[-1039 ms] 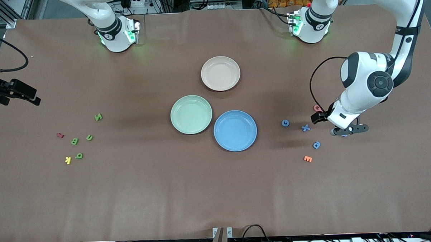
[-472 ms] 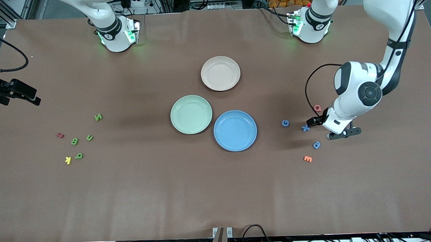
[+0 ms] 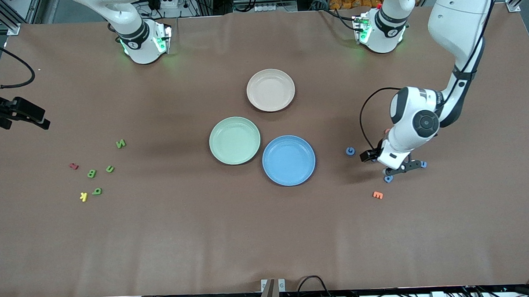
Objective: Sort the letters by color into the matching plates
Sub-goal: 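Reach the left gripper down toward the blue foam letters, then grasp the blue x with the left gripper while the right gripper reaches letters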
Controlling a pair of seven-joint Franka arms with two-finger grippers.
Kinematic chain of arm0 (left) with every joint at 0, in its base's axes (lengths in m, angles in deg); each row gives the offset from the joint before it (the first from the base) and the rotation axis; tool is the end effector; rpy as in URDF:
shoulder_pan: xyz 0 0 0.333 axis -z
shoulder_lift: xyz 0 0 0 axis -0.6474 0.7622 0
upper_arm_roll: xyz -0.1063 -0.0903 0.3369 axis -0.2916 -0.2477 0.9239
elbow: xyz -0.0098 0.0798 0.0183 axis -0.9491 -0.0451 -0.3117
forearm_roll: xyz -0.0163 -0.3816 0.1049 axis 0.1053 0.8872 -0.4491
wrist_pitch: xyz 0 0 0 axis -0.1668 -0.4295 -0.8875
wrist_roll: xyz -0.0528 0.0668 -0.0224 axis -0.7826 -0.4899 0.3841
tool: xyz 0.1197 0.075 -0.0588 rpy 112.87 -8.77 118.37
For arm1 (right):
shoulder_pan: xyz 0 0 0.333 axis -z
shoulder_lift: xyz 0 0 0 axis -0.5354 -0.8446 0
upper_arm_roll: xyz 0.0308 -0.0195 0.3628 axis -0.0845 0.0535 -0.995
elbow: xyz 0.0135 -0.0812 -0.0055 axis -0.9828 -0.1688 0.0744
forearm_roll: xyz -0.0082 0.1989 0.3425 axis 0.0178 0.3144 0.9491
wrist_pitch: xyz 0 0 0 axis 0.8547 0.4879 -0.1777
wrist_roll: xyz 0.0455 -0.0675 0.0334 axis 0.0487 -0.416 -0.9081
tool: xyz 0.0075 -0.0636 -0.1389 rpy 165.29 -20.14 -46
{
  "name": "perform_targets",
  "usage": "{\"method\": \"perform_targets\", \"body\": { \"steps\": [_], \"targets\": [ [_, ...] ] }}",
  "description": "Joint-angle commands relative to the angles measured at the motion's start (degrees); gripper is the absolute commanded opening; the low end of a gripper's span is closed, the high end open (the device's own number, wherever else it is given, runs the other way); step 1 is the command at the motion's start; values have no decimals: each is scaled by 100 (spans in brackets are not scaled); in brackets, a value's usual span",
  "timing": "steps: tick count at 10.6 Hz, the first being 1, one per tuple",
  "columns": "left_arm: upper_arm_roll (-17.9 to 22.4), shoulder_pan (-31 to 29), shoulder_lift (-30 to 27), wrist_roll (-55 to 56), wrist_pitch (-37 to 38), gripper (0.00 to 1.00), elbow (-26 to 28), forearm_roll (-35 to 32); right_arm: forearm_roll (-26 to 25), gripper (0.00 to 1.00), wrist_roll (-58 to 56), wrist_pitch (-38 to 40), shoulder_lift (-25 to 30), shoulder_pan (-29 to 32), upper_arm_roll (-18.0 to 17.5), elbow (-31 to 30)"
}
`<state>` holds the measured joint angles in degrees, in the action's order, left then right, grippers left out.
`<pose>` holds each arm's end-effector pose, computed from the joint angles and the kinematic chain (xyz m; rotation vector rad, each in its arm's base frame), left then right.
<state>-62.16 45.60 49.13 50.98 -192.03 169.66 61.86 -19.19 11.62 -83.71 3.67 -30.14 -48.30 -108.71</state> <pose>0.5796 -0.1328 0.1829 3.0882 0.3358 -0.0796 0.5747 -0.0157 0.6335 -3.1130 0.1082 -0.0541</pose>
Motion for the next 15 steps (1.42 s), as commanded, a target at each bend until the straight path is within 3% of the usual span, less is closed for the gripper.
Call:
{"method": "perform_targets", "body": {
  "steps": [1, 4, 12, 15],
  "targets": [
    [41, 37, 70, 142, -166, 100, 88, -115, -70, 100, 35, -43, 40, -48, 10, -54],
    [58, 2, 289, 133, -676, 100, 255, -187, -70, 100, 44, -34, 40, -48, 10, -63],
    [59, -16, 62, 169, -659, 100, 343, -266, -79, 100, 88, -113, -56, -39, 10, -72],
    [59, -51, 35, 160, -650, 100, 352, -266, -96, 100, 96, -394, -346, -21, 27, -89]
  ]
}}
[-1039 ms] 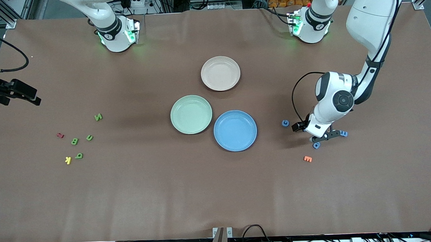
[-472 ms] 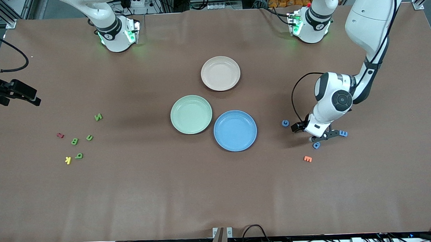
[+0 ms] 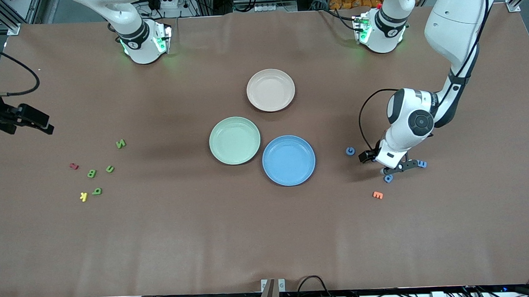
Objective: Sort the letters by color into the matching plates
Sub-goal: 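Grasp the blue x with the left gripper while the right gripper reaches letters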
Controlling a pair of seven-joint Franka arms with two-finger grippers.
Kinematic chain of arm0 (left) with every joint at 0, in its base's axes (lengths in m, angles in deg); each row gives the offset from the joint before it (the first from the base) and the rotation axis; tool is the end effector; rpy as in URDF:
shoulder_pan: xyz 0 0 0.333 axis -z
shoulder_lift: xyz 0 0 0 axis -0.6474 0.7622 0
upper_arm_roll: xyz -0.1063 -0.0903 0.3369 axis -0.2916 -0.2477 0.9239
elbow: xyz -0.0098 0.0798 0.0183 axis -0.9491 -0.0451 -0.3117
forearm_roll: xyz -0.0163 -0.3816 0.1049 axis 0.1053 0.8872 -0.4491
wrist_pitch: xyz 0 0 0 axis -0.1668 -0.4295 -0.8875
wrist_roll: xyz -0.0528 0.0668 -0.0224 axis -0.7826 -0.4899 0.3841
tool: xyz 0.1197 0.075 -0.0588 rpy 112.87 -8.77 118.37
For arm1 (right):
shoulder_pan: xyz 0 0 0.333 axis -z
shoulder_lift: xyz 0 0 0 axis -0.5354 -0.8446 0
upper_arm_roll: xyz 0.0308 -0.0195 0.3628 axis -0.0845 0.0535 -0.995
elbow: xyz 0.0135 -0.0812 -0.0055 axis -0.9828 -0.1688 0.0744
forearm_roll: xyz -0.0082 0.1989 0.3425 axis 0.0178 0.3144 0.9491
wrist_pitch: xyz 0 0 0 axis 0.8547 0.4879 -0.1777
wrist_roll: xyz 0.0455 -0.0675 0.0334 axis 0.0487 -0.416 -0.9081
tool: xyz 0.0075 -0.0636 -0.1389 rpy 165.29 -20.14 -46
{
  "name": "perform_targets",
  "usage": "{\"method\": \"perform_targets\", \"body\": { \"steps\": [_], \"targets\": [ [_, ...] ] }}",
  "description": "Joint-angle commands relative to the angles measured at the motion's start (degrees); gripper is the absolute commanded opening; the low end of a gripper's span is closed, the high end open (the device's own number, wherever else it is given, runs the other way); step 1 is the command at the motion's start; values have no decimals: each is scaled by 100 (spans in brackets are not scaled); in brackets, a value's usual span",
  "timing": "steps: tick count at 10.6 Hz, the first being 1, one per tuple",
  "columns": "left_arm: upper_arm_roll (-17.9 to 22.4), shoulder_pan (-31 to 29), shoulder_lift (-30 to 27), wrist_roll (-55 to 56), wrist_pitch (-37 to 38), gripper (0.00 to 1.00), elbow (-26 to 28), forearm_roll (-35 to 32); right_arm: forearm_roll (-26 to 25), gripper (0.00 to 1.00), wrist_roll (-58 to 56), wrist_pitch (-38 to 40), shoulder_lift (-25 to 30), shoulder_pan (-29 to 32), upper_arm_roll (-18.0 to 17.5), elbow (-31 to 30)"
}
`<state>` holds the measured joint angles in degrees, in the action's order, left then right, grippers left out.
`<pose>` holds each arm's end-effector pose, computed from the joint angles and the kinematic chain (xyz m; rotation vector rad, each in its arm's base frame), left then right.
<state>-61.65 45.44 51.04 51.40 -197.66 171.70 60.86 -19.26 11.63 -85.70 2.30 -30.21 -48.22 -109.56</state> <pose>0.5748 -0.1260 0.1589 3.0856 0.3428 -0.0324 0.5859 -0.0164 0.6157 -3.1143 0.1102 -0.0478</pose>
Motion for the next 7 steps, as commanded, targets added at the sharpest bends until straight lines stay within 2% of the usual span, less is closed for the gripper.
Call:
{"method": "perform_targets", "body": {
  "steps": [1, 3, 4, 5, 6, 7],
  "targets": [
    [7, -27, -156, 117, -96, 100, 148, -166, -81, 100, 104, -300, -323, 21, 19, -49],
    [7, -26, -209, 109, -87, 100, 148, -166, -80, 100, 130, -939, -376, 91, 28, -503],
    [7, -27, -235, 100, -79, 92, 148, -166, -80, 100, 139, -1534, -333, 144, 28, -985],
    [7, 0, -244, 117, -61, 79, 148, -166, -80, 100, 148, -2088, -298, 153, 28, -1390],
    [7, -9, -244, 117, -18, 54, 139, -166, -80, 100, 139, -2581, -297, 188, 28, -1742],
    [7, -26, -244, 117, -17, 11, 139, -166, -80, 100, 148, -3134, -297, 232, 28, -2172]
  ]
}}
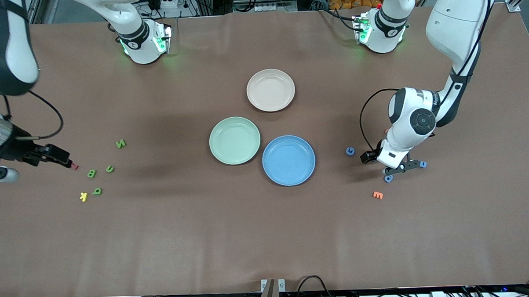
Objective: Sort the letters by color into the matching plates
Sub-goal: 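Grasp the blue x with the left gripper while the right gripper reaches letters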
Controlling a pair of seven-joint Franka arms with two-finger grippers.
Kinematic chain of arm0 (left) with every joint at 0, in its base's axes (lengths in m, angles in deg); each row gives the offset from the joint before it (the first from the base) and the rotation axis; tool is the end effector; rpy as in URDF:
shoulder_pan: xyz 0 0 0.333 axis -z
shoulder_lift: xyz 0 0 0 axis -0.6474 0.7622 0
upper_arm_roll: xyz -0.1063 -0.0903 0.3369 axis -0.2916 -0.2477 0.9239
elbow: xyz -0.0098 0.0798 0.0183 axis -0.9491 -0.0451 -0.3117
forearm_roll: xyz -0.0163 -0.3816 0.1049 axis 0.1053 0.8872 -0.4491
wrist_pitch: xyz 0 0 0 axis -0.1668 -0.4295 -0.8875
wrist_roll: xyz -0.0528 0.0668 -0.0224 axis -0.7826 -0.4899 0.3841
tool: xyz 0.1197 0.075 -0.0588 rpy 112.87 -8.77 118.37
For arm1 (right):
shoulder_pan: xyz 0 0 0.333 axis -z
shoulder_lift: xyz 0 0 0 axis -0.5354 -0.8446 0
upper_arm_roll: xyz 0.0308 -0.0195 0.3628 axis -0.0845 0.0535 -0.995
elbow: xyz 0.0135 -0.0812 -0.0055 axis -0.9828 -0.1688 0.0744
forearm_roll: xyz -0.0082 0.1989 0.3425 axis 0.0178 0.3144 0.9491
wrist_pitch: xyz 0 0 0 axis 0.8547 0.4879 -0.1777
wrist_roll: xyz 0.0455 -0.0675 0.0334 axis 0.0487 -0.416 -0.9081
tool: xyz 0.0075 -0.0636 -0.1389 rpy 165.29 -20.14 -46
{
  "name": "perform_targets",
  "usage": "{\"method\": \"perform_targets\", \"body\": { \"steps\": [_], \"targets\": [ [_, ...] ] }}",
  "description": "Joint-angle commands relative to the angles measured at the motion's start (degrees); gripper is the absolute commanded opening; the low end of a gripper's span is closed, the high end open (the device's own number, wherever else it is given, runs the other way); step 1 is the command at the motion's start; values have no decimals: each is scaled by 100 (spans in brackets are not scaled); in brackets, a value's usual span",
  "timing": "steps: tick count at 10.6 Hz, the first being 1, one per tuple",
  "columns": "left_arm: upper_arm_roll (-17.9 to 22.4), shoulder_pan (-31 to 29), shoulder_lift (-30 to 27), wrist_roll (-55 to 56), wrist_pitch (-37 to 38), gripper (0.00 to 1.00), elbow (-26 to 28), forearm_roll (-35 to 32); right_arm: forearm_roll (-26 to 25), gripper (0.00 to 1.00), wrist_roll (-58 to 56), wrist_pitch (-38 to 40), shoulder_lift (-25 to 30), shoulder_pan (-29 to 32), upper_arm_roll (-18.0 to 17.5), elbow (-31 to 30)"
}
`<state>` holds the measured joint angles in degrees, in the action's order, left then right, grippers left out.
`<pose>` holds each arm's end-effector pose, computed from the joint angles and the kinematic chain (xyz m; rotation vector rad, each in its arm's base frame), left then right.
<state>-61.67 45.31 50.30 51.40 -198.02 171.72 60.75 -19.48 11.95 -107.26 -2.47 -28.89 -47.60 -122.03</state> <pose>0.5781 -0.1252 0.1669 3.0819 0.3426 -0.0036 0.6297 -0.0405 0.4945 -3.1149 0.1822 -0.1661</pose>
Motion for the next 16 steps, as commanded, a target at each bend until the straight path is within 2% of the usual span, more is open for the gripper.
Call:
{"method": "perform_targets", "body": {
  "steps": [1, 4, 7, 10, 12, 16],
  "targets": [
    [10, -22, -170, 126, 19, 0, 137, -154, -59, 100, 116, -1585, 162, 135, -25, -1372],
    [18, -13, -170, 126, 19, 0, 128, -154, -51, 100, 116, -2784, 48, 311, -25, -2516],
    [10, 13, -327, 126, 71, 0, 111, -154, 20, 100, 116, -3268, -329, 337, -25, -2870],
    [1, 40, -591, 126, 457, 0, -12, -154, 29, 100, 134, -3962, -770, 364, -34, -3238],
    [-52, 75, -662, 248, 564, 0, -117, -154, 29, 100, 134, -3964, -762, 372, -34, -3432],
    [-61, 750, -601, 1056, 581, 0, -407, -154, 29, 100, 125, -3921, -727, 399, -43, -3836]
  ]
}}
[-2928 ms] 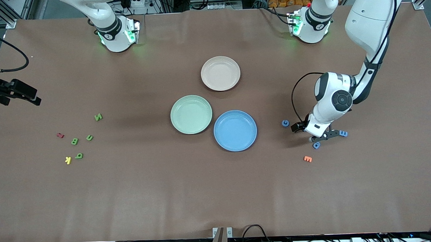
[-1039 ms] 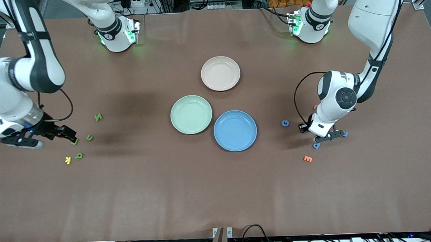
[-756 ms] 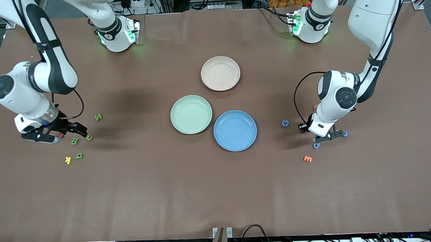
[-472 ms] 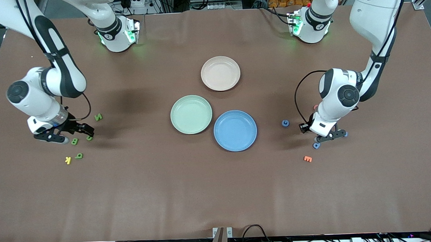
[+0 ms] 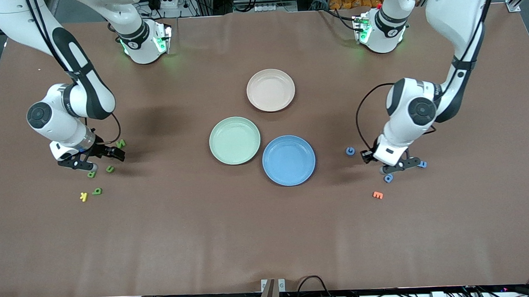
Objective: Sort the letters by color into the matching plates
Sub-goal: 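Grasp the blue x with the left gripper while the right gripper reaches letters, then place the blue x in the blue plate with the left gripper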
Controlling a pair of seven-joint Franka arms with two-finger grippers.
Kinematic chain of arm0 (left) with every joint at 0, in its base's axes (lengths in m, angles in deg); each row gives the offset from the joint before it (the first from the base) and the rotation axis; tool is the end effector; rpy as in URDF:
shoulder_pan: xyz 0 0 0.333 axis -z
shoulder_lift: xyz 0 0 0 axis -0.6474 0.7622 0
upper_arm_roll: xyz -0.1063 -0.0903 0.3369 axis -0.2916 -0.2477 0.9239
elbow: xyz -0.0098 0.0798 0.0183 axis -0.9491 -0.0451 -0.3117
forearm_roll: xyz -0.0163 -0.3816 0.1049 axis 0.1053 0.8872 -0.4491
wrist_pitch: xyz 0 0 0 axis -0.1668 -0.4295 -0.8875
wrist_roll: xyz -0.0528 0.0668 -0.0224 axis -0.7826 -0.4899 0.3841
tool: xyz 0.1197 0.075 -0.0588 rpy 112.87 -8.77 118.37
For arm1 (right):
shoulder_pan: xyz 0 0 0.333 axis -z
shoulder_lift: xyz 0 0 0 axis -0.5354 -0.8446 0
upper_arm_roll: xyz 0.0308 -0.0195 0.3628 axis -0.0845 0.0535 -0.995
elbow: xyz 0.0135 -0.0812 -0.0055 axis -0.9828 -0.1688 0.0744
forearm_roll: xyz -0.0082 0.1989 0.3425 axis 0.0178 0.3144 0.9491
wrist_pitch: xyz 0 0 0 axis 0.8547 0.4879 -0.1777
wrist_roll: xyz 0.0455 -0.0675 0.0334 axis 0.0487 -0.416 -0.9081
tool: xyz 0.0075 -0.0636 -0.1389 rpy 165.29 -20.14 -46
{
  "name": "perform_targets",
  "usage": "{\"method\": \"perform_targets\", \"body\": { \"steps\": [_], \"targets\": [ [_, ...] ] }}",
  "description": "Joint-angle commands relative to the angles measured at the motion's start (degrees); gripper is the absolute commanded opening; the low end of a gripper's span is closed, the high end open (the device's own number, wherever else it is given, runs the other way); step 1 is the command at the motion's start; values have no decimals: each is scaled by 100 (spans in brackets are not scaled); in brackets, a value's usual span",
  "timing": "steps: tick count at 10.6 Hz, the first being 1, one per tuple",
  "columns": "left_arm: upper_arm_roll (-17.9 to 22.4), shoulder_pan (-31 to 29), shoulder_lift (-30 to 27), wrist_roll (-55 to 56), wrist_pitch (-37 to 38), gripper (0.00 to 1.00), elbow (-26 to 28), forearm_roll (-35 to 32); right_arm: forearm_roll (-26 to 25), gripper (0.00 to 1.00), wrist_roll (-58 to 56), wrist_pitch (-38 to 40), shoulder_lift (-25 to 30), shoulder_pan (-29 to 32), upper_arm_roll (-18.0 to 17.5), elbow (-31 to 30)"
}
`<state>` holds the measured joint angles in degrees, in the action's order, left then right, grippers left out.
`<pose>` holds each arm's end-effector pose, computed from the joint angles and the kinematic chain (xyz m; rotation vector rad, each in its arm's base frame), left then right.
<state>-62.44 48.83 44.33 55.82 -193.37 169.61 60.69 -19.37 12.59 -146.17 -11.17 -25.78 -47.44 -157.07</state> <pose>0.5846 -0.1704 0.2355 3.0678 0.3421 0.0831 0.5255 -0.0665 0.2024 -3.1195 0.3089 -0.0347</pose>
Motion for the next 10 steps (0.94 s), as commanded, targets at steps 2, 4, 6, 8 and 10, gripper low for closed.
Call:
{"method": "perform_targets", "body": {
  "steps": [2, 4, 6, 8, 10],
  "targets": [
    [16, 775, 58, 1132, 116, 0, -416, -149, 18, 100, 61, 23, 83, 167, -59, -360],
    [16, 1144, 119, 1554, 116, 0, -591, -149, 18, 100, 61, 155, 22, 203, -59, -430],
    [25, 1531, 251, 1959, 107, 0, -785, -149, 18, 100, 61, 147, -31, 194, -59, -439],
    [25, 1804, 365, 2171, 107, 0, -943, -149, 27, 100, 70, 155, -163, 194, -76, -439],
    [25, 1963, 636, 2285, 107, 0, -1311, -149, 27, 100, 70, 155, -154, 176, -102, -527]
  ]
}}
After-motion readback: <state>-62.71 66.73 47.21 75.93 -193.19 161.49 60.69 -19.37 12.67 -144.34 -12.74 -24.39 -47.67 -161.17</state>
